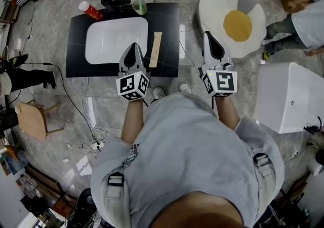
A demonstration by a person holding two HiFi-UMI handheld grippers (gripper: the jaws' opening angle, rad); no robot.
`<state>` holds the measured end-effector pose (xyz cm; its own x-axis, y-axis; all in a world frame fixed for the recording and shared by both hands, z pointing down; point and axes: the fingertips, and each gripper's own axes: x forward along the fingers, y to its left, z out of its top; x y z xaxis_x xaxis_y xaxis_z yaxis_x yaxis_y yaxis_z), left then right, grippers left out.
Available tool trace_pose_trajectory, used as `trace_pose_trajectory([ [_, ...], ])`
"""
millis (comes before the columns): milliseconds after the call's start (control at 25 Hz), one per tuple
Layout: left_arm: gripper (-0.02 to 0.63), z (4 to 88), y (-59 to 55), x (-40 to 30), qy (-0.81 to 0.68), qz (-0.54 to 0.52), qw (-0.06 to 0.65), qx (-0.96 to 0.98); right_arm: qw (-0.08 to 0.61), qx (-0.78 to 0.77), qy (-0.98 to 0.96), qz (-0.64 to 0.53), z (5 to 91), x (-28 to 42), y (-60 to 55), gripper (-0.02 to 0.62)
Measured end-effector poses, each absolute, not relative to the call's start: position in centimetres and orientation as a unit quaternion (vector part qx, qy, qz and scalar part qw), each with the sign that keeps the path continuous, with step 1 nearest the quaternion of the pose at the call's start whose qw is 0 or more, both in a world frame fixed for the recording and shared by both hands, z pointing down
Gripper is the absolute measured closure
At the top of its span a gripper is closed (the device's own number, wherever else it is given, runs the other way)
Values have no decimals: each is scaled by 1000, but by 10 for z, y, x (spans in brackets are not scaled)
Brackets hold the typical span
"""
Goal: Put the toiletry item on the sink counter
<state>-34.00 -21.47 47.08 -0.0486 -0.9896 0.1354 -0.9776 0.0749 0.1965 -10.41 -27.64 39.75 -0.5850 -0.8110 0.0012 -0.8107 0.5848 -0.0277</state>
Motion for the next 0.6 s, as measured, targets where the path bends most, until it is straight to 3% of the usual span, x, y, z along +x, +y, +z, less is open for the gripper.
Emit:
trace_pose_trajectory([
  [600,601,390,-203,-338,-727,-54,48,683,19,-460,888,-12,388,-99,-271,591],
])
